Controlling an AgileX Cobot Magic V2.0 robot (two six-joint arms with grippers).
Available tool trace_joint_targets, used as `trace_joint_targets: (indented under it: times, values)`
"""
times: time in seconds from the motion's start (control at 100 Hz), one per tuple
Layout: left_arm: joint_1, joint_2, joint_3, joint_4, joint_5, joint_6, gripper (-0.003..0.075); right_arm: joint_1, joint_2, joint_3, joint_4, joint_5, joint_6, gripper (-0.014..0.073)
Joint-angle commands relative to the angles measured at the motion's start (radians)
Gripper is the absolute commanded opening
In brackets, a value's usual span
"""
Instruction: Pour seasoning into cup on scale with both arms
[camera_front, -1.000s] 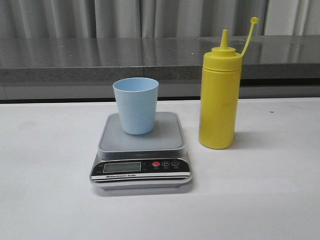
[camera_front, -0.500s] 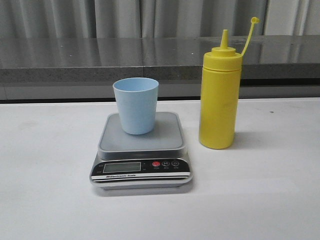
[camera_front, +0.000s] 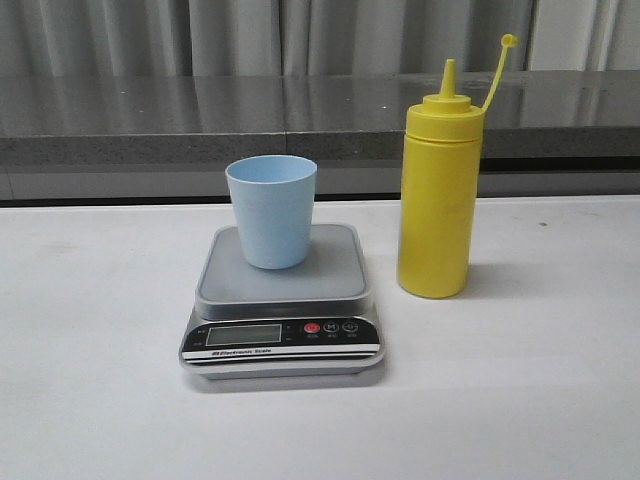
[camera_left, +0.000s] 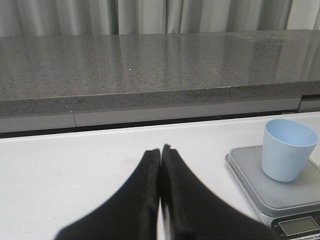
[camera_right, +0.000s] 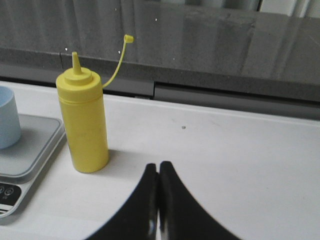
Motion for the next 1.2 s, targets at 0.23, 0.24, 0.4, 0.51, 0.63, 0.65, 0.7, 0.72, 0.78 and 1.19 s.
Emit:
trace_joint_targets:
  times: [0.23, 0.24, 0.4, 0.51, 0.63, 0.65, 0.7, 0.72, 0.78, 1.19]
  values:
    - [0.002, 0.007, -0.03, -0.003, -0.071, 0.0, -0.002, -0.074, -0.241, 0.161, -0.025, -0.151, 0.07, -0.0067]
    - [0.002, 0.007, -0.03, -0.003, -0.071, 0.0, -0.002, -0.079, -0.247, 0.164, -0.027, -0.154, 0.075, -0.0067]
    - [0.002, 0.007, -0.03, -0.003, -0.071, 0.0, -0.002, -0.094, -0.291, 0.222, -0.07, -0.219, 0.124, -0.0067]
    - [0.002, 0.007, -0.03, -0.003, -0.071, 0.0, -0.002, -0.094, -0.291, 0.252, -0.07, -0.266, 0.129, -0.0067]
    - [0.002, 0.007, -0.03, -0.003, -0.071, 0.0, -0.002, -0.093, -0.291, 0.284, -0.07, -0.309, 0.129, -0.0067]
    - [0.002, 0.007, -0.03, -0.003, -0.071, 0.0, -0.002, -0.093, -0.291, 0.289, -0.07, -0.313, 0.129, -0.0067]
    - [0.002, 0.007, -0.03, -0.003, -0.071, 0.0, -0.002, -0.093, -0.291, 0.301, -0.07, -0.318, 0.129, -0.0067]
    - [0.002, 0.007, -0.03, -0.003, -0.071, 0.0, -0.002, -0.093, -0.291, 0.306, -0.07, -0.318, 0.129, -0.0067]
    - [0.002, 0.007, -0.03, -0.003, -0.071, 0.0, -0.002, -0.093, -0.291, 0.32, -0.07, -0.323, 0.129, -0.0067]
    - [0.002, 0.007, -0.03, -0.003, -0.071, 0.0, -0.002, -0.093, -0.291, 0.347, -0.07, -0.338, 0.129, -0.0067]
